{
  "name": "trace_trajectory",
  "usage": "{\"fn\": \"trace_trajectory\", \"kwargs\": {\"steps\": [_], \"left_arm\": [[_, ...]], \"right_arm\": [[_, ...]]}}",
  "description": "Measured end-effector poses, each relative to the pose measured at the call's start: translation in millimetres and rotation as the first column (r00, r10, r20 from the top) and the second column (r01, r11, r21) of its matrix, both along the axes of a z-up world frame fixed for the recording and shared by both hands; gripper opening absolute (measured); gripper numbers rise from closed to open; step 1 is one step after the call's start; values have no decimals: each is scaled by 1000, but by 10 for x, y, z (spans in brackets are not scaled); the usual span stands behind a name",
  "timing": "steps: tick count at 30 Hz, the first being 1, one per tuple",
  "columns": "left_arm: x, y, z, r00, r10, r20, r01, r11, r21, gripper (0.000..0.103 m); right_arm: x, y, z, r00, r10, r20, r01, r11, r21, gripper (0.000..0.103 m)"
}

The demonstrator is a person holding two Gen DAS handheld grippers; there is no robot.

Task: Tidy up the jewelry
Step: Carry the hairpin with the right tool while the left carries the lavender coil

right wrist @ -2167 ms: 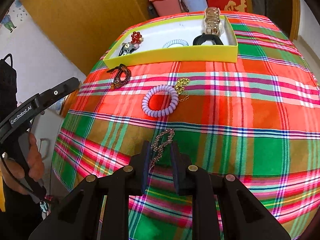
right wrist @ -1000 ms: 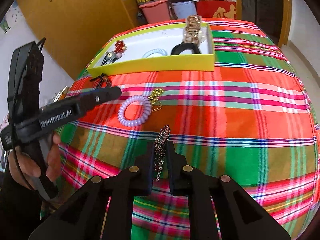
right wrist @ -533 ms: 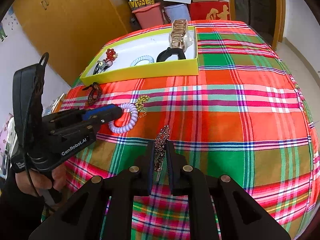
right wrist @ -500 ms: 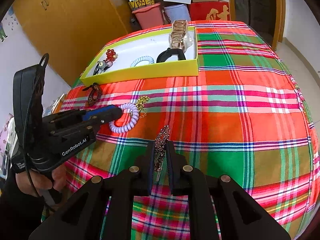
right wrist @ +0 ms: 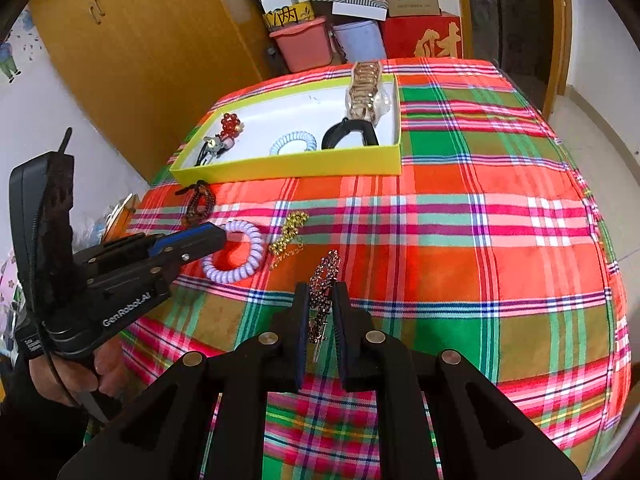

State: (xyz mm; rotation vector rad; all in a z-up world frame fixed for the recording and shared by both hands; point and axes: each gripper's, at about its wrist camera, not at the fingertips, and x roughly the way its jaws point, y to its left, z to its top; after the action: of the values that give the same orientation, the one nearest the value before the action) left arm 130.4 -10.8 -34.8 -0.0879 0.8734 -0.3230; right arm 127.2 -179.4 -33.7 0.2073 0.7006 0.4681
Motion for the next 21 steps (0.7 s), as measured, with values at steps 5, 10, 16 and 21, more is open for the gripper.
{"fn": "trace_trajectory", "kwargs": {"steps": [5,10,16,21], "left_arm": [[5,125,129,999,34,20,-33,999,-26,9],[88,241,224,997,66,30,-64,996,-62,9],[271,364,339,994,97,46,-93,992,-84,9],[529,483,384,990,131,54,-127,989,-80,9]], "right_arm": [[24,27,99,1000,4,20,-4,1000,-4,12],[91,72,205,999,14,42,-13,1000,-9,12],[270,119,379,997,18,76,-17,1000,-5,12],[494,189,515,995,28,96,-28,1000,-4,12]]}}
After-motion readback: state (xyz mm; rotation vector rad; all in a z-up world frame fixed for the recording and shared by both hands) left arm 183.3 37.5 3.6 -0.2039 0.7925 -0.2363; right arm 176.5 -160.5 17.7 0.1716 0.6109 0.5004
